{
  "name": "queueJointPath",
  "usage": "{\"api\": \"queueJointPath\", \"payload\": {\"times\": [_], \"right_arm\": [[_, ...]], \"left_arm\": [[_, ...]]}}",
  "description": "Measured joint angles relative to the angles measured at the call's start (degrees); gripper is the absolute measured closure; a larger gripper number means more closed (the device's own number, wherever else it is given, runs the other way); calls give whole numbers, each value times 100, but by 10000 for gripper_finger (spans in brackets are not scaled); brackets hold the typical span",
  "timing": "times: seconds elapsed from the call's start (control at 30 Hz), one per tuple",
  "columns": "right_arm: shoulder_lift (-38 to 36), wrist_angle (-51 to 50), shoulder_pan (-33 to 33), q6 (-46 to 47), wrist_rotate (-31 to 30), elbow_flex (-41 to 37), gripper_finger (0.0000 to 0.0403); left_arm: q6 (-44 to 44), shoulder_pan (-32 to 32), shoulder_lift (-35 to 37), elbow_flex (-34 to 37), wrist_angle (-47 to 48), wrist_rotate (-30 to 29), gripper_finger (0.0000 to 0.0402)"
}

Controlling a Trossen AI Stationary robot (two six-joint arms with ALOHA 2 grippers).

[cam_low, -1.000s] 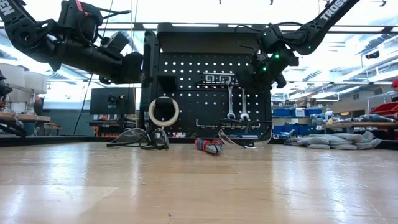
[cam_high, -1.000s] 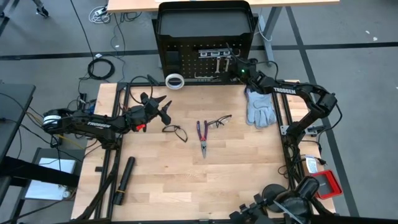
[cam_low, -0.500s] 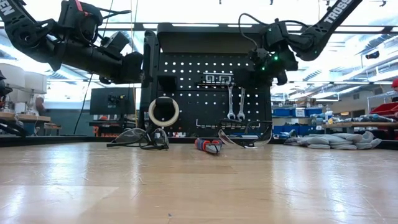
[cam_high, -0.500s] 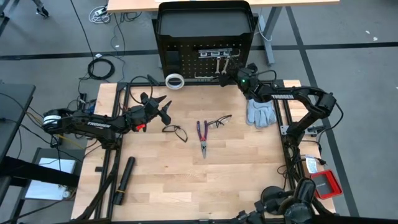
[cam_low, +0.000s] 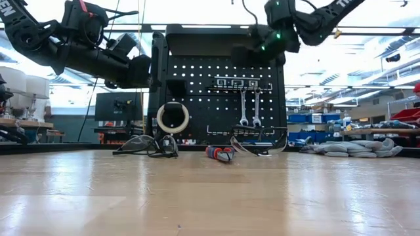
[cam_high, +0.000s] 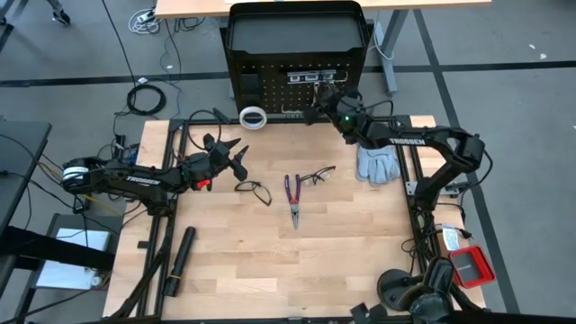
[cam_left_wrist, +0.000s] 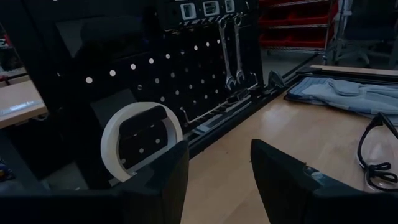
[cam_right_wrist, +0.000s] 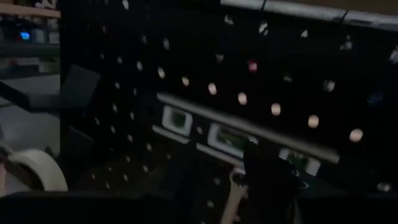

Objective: Hang tools onto peg board
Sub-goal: Unhang the silver wrench from the black pegboard

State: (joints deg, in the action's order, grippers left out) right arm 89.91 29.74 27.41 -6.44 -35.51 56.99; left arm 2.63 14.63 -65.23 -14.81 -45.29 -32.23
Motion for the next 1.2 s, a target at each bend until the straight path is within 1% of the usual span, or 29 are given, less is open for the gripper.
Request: {"api": "queueJointPath", "payload": {"times": [0.07,0.27,0.4,0.53,0.6,0.7,0.77,0.9,0.97,1.2], "right_arm": [[0,-20,-168,-97,-308,141,263],[6,-22,-671,-339,-753,496,263],[306,-33,-907,-548,-1197,780,263],[991,-32,-978,-715,-1276,1190,263],[1304,170,-931,-671,-1256,1332,263],[1589,605,-771,-439,-1200,1403,263],[1672,642,-658,-343,-1180,1383,263],[1703,703,-468,-137,-1132,1106,263],[1703,1004,-353,-74,-1132,803,263],[1705,3619,-97,-527,-1007,-743,263]], "left_arm": [[0,0,1,0,0,0,224],[7,0,0,0,3,0,224],[9,0,0,4,2,-2,224],[9,0,1,4,33,-2,224],[11,0,0,4,50,-1,224],[11,0,2,4,65,-1,224],[12,-1,1,4,67,-2,224],[13,0,2,4,84,-1,224],[13,0,2,4,84,-2,224],[13,-1,1,4,94,-2,224]]}}
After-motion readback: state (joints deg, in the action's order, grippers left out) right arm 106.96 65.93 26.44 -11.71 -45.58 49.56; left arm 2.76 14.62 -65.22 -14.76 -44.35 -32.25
